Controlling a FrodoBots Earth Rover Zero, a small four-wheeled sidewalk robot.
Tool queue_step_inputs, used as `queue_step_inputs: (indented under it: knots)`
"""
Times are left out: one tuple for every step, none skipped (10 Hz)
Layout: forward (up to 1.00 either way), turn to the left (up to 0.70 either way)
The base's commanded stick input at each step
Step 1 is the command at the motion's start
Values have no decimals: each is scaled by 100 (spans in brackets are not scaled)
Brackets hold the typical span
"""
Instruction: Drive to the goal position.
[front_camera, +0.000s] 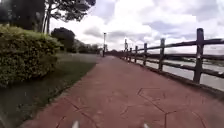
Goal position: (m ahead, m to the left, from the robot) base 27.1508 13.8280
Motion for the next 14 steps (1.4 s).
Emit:
queue_step_inputs:
  knots:
    - [100, 0]
    - [100, 0]
    - [100, 0]
    - [100, 0]
    - [100, 0]
    - [100, 0]
    - [100, 0]
    - [100, 0]
    - [100, 0]
    - [100, 0]
    - [100, 0]
    - [100, 0]
    - [100, 0]
    - [100, 0]
